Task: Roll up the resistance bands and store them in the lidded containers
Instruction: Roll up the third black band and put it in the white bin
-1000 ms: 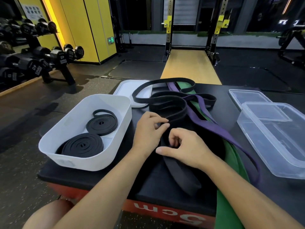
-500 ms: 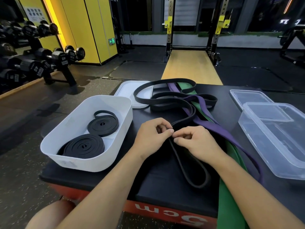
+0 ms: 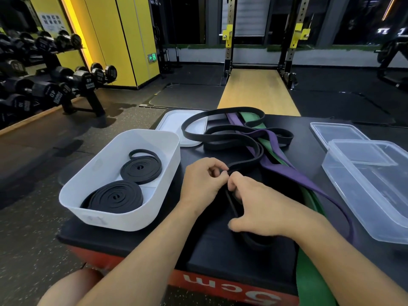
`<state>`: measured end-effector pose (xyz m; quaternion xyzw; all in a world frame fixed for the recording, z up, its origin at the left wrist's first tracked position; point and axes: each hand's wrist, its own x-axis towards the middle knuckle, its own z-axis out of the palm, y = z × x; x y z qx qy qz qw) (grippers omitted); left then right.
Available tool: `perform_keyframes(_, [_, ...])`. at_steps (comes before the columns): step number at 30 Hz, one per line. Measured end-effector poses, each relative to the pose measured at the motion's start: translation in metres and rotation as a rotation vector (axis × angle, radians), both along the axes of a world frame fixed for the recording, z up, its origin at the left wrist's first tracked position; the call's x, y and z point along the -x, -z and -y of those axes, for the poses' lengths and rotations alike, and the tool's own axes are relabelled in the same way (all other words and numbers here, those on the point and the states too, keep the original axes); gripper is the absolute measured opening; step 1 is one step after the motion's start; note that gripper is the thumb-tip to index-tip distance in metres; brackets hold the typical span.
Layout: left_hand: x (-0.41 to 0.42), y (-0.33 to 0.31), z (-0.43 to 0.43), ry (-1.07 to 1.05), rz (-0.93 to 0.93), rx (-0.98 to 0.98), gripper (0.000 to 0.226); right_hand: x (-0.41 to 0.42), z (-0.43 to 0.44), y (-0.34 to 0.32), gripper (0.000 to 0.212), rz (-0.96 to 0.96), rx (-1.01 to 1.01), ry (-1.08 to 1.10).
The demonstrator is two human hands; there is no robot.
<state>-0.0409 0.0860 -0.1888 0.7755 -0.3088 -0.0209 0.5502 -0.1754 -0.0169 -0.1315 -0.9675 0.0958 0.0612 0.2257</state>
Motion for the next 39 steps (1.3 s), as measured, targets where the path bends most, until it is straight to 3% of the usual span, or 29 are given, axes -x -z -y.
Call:
perform_keyframes(5, [-0.003,0.0,-0.002,-0.138,-0.023,0.053,0.017,0.005,0.008,-0.005,0.092,-0.073,-0.065,-0.089])
perform_keyframes(11, [0.006,-0.004,-0.003,0.046,0.017,-0.094,0.004,0.014,0.024,0.026,0.061,0.223,-0.132,-0.012])
perform_keyframes(15, [0.014,-0.005,-0.023,0.149,-0.004,-0.139,0.026,0.016,0.027,0.038,0.047,0.318,-0.273,-0.022])
perform_keyframes(21, [0.018,-0.001,-0.031,0.068,-0.047,-0.098,0.033,0.017,0.028,0.041,0.048,0.305,-0.259,-0.004])
perform_keyframes(26, [0.018,0.005,-0.029,0.066,-0.048,-0.038,0.023,0.012,0.036,0.047,0.043,0.362,-0.289,0.08])
perform_keyframes(32, [0.016,0.009,-0.029,0.163,0.086,-0.149,0.03,0.008,0.037,0.056,0.031,0.432,-0.225,0.18])
perform_keyframes(36, [0.02,0.005,-0.031,0.228,0.133,-0.169,0.015,0.01,0.036,0.052,0.033,0.426,-0.246,0.148])
perform_keyframes(39, [0.023,0.003,-0.034,0.303,0.182,-0.21,0.029,0.012,0.035,0.053,0.034,0.415,-0.278,0.115])
